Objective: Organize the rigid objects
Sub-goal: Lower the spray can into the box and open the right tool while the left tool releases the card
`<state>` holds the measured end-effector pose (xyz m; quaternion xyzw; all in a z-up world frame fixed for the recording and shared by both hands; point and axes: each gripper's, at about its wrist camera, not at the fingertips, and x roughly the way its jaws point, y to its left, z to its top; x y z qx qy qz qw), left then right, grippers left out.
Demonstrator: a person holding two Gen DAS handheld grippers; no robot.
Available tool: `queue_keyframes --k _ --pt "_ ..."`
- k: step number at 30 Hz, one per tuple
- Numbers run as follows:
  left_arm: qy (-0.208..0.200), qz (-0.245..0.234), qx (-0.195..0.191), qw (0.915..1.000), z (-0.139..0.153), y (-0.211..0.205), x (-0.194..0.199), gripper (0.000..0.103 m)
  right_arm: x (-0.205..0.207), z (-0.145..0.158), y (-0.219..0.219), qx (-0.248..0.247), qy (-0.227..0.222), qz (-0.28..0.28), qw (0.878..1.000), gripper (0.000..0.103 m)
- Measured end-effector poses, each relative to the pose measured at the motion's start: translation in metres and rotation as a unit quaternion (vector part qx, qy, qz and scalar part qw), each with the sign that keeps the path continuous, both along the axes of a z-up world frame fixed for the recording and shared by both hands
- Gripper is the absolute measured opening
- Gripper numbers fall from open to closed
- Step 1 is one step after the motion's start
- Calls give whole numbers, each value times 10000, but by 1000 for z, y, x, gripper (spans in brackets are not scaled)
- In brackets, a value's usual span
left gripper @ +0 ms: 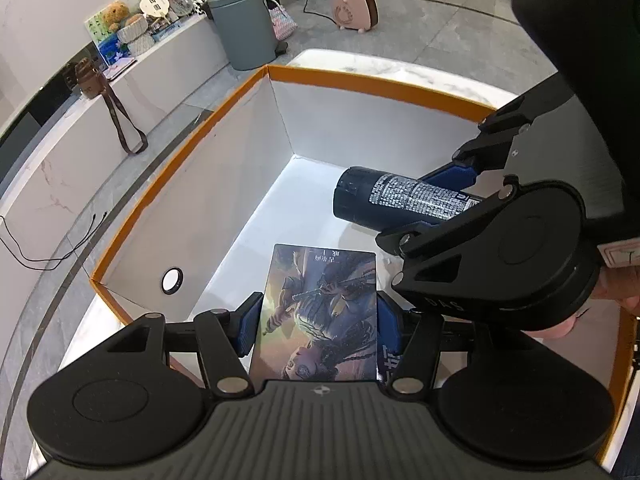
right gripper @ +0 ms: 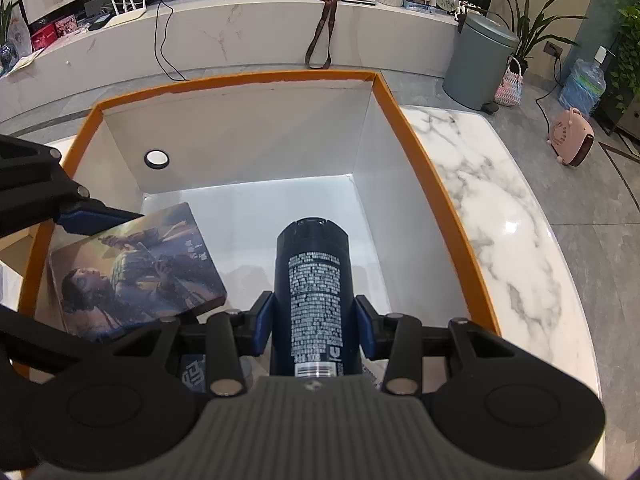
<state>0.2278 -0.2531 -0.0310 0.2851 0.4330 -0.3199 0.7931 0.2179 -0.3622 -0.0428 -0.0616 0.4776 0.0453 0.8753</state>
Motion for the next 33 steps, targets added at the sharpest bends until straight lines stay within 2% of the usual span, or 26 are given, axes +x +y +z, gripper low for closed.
queue_keyframes --k 13,25,33 --pt "266 6 319 9991 -17 -6 13 67 15 -13 4 -62 270 -110 9996 44" --pt "668 42 482 9966 -21 -13 28 67 27 -19 3 140 437 -211 9987 44" --pt "785 158 536 9953 -21 -16 34 67 33 -19 0 271 508 -299 9979 44"
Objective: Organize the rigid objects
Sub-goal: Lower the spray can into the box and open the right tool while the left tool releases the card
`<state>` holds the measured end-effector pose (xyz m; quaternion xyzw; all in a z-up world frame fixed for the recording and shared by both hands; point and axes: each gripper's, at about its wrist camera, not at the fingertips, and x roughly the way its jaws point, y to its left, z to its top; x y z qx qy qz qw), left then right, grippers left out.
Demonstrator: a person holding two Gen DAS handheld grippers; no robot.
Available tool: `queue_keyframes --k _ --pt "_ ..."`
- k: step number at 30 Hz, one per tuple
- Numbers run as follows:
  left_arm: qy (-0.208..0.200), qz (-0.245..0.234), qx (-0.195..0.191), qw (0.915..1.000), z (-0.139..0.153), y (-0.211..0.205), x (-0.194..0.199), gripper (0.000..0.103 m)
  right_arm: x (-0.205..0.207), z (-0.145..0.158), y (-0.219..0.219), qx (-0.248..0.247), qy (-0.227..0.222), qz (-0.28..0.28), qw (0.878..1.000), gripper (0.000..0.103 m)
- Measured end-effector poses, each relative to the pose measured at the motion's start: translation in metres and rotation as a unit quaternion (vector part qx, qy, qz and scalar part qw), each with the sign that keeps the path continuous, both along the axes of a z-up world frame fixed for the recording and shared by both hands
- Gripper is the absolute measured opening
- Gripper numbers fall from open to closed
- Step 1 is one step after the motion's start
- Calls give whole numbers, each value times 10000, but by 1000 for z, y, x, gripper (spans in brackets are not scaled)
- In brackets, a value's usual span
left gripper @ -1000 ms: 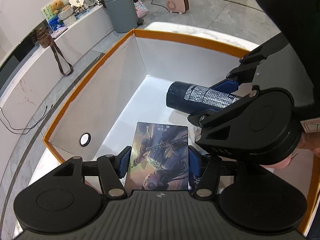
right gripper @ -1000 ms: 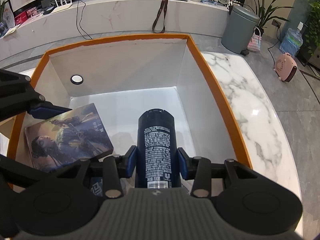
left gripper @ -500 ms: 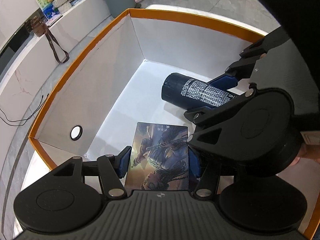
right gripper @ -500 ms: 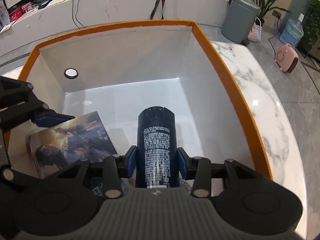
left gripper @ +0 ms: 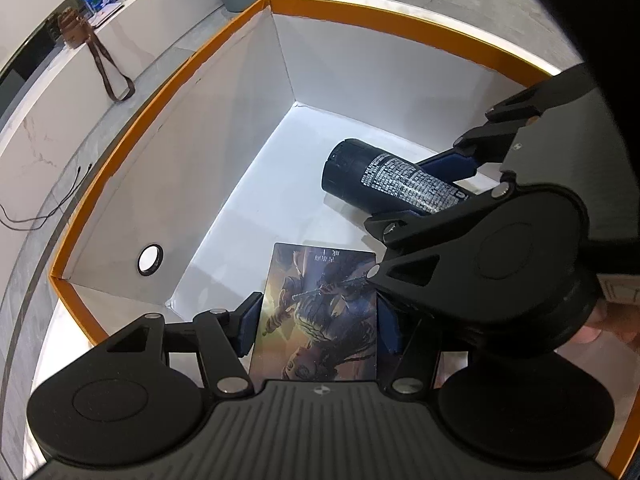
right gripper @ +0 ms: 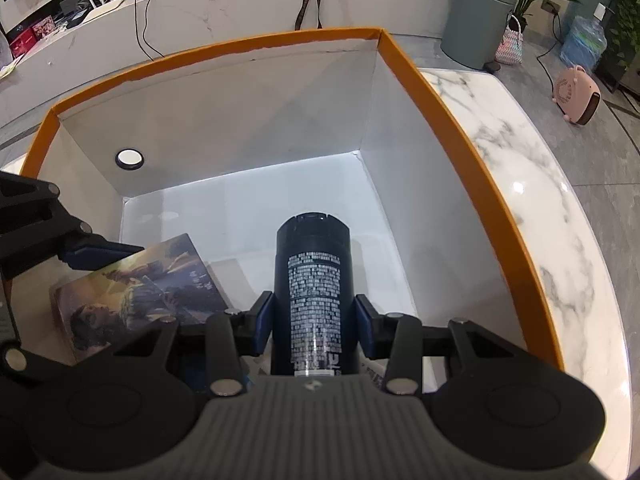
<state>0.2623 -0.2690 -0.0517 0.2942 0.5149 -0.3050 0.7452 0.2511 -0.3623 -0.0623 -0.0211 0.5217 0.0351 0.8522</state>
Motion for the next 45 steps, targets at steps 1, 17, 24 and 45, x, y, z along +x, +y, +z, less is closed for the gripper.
queue_keyframes --k 1,17,24,45 --pt "4 9 4 10000 0 0 0 68 0 1 0 8 -17 -4 10000 45" --pt "-249 33 74 9997 12 2 -7 81 -3 13 -3 106 -296 -142 9994 63" --pt "-391 23 11 9992 20 4 -8 81 -7 23 -2 153 -417 -169 9989 63" --pt "-772 -15 -67 9970 64 10 -33 81 -39 75 4 116 -970 -92 9952 64"
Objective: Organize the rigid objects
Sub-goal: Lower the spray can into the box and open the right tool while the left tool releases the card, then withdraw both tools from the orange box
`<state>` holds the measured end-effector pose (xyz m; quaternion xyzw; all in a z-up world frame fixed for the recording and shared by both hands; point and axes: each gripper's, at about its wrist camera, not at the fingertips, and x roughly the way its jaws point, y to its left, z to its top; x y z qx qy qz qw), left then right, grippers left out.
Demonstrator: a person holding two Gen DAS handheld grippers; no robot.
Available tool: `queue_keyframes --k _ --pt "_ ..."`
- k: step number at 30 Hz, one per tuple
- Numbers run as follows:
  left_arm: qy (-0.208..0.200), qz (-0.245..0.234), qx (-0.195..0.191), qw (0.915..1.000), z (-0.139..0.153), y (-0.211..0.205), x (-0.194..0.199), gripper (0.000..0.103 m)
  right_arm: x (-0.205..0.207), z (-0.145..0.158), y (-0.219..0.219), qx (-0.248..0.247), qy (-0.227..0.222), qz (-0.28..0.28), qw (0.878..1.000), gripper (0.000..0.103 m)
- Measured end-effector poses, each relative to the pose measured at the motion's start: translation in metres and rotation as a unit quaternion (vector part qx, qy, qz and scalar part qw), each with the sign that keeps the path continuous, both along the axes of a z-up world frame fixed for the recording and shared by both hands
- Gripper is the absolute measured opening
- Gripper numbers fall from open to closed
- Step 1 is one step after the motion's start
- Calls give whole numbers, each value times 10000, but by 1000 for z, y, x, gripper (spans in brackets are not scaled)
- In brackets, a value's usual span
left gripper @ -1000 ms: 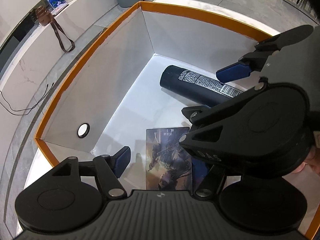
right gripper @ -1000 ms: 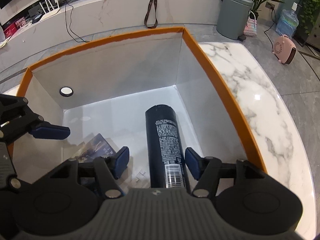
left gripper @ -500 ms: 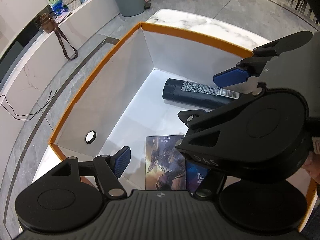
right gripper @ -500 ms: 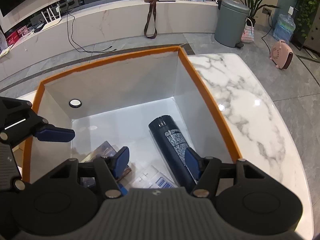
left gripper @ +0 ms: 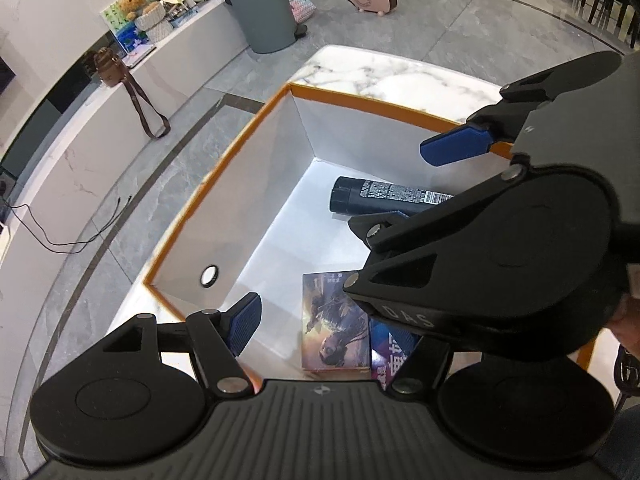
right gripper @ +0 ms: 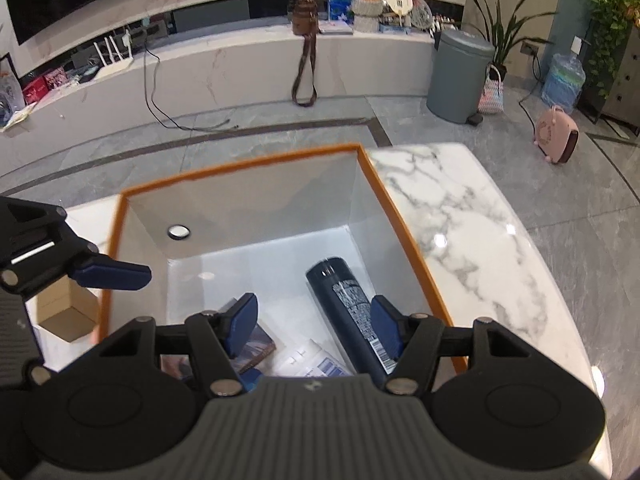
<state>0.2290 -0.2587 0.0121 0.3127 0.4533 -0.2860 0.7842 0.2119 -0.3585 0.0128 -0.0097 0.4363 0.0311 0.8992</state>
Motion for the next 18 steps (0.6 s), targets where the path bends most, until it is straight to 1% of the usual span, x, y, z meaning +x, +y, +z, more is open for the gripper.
queue_keyframes --k 10,18 --pt "-239 49 -24 9997 25 19 -17 81 -26 35 20 -84 -394 218 9989 64" --pt "-377 138 -76 9992 38 34 -30 81 -45 54 39 -168 -618 410 9971 64"
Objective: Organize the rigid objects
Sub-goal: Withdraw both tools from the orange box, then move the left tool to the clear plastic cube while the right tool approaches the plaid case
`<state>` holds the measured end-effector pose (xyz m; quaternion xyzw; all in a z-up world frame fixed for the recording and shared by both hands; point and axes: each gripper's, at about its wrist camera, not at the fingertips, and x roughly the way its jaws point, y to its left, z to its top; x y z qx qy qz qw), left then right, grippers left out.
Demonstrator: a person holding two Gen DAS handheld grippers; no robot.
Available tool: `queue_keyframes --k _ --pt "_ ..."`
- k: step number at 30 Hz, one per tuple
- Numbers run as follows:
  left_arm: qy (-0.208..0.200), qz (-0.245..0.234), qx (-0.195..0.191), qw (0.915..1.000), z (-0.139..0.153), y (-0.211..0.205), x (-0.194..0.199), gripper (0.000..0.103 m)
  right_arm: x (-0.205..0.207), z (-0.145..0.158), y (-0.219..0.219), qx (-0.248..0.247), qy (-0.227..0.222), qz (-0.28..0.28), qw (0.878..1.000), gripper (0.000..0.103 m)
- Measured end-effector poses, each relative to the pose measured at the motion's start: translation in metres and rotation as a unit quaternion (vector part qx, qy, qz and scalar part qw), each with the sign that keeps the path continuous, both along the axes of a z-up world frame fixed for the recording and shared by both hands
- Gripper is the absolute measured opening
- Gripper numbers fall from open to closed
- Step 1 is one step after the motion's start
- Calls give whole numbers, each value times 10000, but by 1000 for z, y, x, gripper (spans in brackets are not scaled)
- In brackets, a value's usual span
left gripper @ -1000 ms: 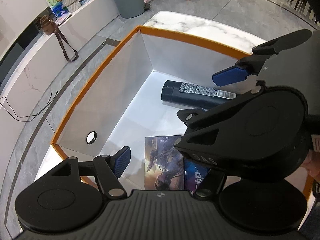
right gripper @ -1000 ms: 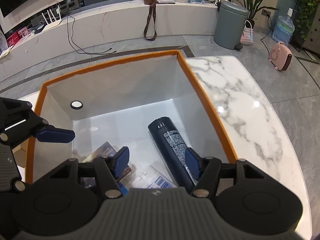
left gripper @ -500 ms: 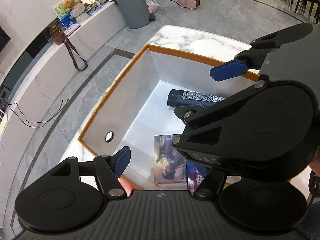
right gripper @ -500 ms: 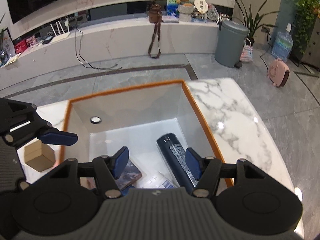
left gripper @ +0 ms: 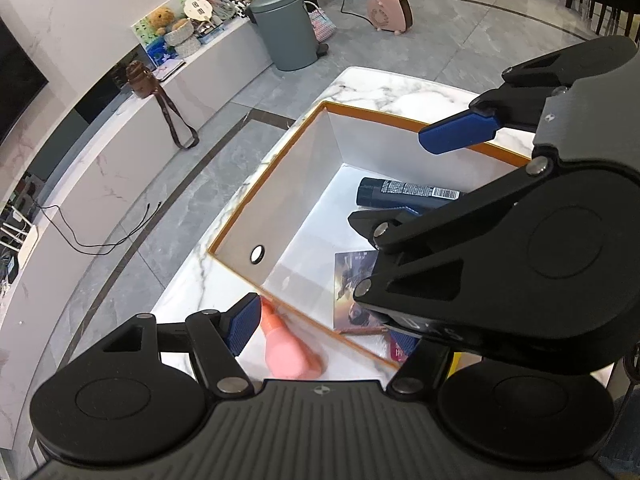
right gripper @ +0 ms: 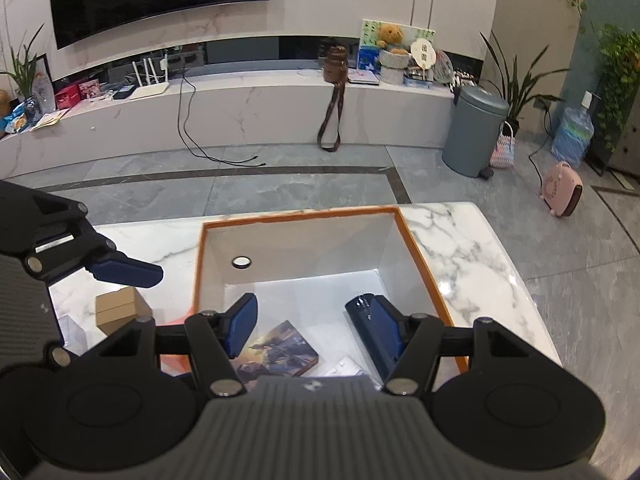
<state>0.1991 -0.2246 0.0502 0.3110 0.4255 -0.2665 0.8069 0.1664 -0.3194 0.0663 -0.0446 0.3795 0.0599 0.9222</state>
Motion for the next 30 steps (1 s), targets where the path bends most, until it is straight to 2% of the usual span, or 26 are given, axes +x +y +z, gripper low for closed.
queue_keyframes --k 10,30 --pt "-45 175 -146 9997 1 23 -13 81 -21 5 21 -296 -135 299 9990 64" --pt "-74 578 -376 9976 -13 90 -44 81 -57 -13 76 -865 -209 1075 9902 64"
